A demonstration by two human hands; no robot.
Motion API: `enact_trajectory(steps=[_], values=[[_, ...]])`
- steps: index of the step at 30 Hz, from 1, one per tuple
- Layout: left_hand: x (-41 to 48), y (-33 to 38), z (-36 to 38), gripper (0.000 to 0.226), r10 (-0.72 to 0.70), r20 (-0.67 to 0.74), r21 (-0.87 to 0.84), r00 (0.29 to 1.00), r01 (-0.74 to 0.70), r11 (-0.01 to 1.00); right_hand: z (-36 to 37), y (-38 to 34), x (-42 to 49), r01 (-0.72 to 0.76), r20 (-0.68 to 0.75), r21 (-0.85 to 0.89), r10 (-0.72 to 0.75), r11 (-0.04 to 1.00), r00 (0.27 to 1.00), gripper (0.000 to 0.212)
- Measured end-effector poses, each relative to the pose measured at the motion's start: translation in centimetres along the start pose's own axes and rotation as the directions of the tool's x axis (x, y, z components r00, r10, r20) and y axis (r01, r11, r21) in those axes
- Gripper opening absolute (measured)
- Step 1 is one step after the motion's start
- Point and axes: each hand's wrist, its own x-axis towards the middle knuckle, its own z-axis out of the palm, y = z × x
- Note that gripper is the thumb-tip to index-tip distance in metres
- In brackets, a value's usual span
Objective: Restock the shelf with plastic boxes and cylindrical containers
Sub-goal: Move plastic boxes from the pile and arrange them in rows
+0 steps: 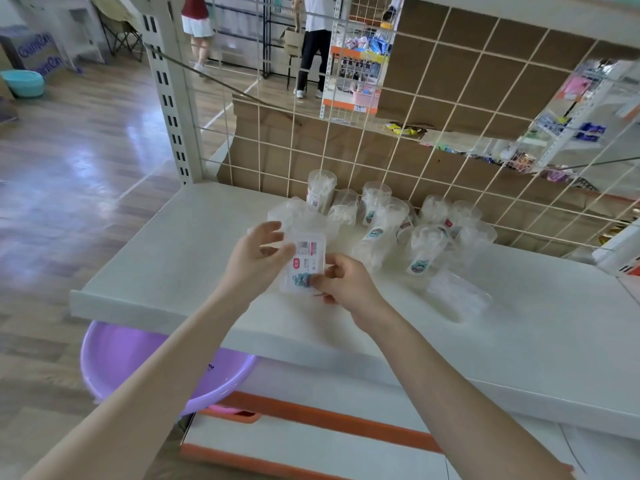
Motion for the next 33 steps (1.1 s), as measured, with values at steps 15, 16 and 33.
enact_trajectory(steps=[15, 16, 33], values=[[-2.9, -2.1, -1.6, 0.073, 0.146, -0.018, 0.460, 0.989, -0.121, 0.880, 2.6, -1.1, 0.6, -0.349, 0.303, 0.478, 0.222, 0.806, 0.927, 0.021], [-2.8, -2.2, -2.2, 0.072, 0.143, -0.034, 0.475, 0.989, -0.110, 0.873, 2.6, -1.3, 0.8, -0.328, 0.296, 0.481, 0.201, 0.813, 0.934, 0.020], [-2.7, -4.8, -8.8, 0.060, 0.036, -0.075, 0.674, 0.997, 0.024, 0.739, 6.6, -1.9, 6.3, 0.173, 0.075, -0.920, -0.274, 0.352, 0.959, 0.044]])
